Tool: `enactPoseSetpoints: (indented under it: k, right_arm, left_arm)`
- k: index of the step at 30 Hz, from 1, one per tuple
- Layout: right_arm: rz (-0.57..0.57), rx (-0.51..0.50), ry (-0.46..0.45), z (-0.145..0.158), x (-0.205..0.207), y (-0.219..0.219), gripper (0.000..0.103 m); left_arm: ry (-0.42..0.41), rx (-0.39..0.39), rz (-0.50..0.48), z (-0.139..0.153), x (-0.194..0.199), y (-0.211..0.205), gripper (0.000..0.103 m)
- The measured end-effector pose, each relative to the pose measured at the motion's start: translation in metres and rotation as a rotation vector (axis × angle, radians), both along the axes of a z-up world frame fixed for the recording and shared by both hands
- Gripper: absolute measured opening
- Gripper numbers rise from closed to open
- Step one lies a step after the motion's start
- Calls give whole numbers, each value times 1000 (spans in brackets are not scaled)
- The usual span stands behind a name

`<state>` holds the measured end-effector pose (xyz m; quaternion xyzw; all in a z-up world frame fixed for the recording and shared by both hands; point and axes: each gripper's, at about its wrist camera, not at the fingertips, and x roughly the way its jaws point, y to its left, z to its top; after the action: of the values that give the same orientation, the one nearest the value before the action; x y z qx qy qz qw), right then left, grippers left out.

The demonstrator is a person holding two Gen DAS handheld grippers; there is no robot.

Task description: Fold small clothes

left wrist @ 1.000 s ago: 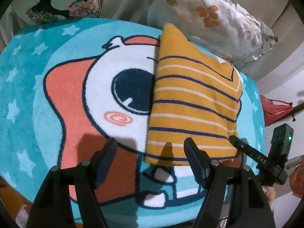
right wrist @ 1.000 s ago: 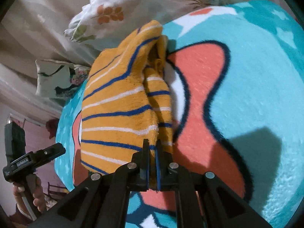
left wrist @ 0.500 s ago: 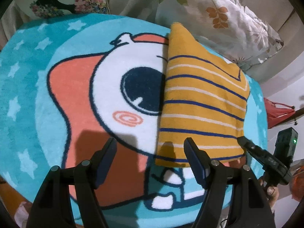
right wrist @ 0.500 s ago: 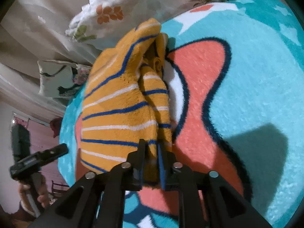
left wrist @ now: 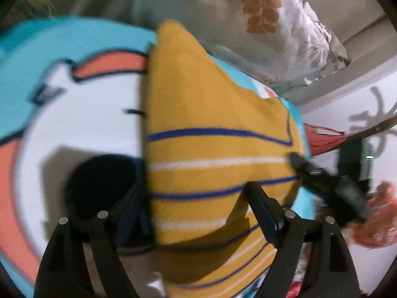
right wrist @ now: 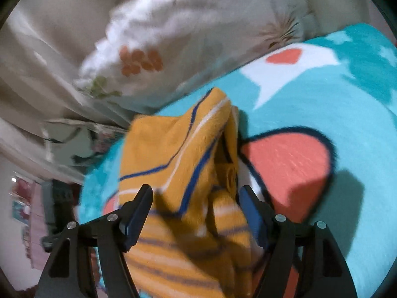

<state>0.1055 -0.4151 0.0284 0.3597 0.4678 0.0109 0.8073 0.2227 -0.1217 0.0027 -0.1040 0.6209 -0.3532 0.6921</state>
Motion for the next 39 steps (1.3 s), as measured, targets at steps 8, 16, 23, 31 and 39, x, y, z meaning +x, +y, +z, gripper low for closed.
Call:
enactPoseSetpoints:
  k: [8,16,23,31,39]
  right_arm:
    - [-77,253,-9,-22,13,4,56]
    - [-115,44,37,-19,11,13,70]
    - [-162,-285,-127,86,-22,44,69]
    - [-72,-356,88,18,25,57,30]
    - [-135,-375,40,68,12,64,46]
  left_arm:
    - [-32,-23,-43,38,-4,5,51]
    - [-142,176,9,41,-21,10,66]
    - [-287,188,51,73,-51,39,78]
    - [-408,212,46,90,-61,58,78]
    - [-727,196,158,128,-73,88,99]
